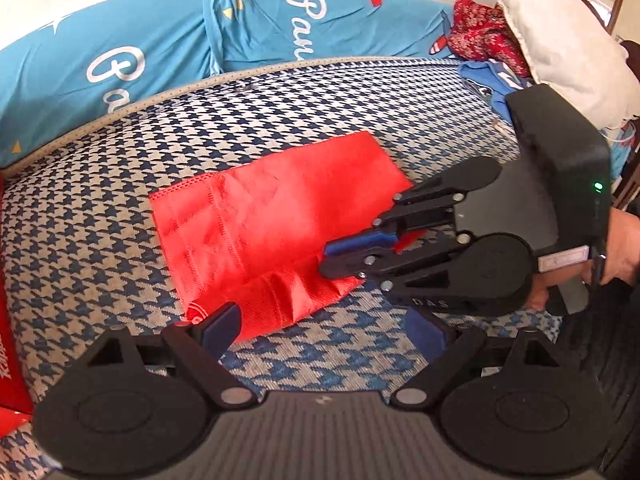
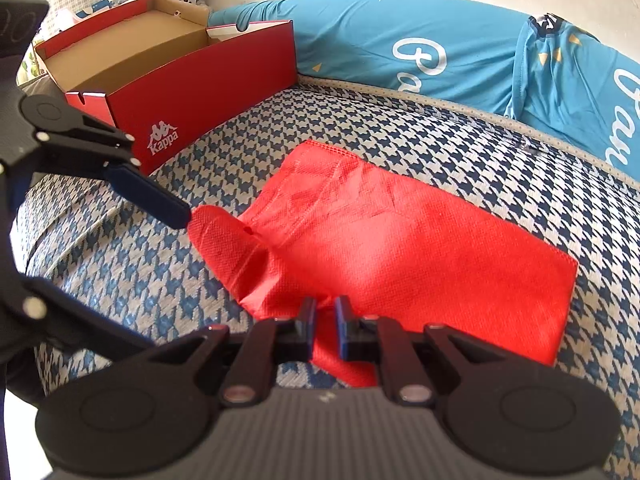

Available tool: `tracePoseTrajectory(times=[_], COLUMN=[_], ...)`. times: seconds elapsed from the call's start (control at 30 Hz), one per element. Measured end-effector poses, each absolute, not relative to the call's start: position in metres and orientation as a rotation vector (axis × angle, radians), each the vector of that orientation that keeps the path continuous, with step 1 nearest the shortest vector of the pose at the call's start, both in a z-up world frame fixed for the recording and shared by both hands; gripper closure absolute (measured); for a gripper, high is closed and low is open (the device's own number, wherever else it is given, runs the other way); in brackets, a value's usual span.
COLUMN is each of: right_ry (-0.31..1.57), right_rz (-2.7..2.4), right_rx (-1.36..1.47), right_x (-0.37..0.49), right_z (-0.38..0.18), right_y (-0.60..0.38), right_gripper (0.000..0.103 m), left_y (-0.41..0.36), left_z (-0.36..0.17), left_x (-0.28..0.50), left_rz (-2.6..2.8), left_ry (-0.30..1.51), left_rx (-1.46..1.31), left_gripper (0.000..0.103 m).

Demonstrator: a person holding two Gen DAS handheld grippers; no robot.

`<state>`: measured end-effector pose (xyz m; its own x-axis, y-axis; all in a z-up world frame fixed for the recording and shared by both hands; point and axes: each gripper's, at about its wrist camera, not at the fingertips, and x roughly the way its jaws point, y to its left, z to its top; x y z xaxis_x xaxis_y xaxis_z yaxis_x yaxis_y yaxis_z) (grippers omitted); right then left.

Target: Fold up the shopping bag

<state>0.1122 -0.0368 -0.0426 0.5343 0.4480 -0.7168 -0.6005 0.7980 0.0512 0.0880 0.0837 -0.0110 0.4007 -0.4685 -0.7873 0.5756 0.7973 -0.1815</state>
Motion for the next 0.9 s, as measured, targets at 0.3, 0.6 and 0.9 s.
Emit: tracePoseTrajectory(times=[0.3,0.6,0.9], right_ry=[0.794,0.810,0.825], right_rz=[0.622,0.632,0.643], right_rx=[-0.198,-0.161,-0.143], right_x=[0.112,0.117,0.122], right_z=[-0.041,-0.041,-0.041], right_y=[-0.036,-0.041,-0.044], right_gripper=[0.095,0.096,0.096], left_y=[0.087,0.100,0.094], left_z=[-0.025,-0.029,-0.017], left_x=[0.094,0.096,0.084], left_rz=[-0.648,-0.643,-0.692], left_ry=[0.961,0.947,0.913], left_rx=[0.093,0.041,0.191], left_gripper=[0.013,0.013,0.013])
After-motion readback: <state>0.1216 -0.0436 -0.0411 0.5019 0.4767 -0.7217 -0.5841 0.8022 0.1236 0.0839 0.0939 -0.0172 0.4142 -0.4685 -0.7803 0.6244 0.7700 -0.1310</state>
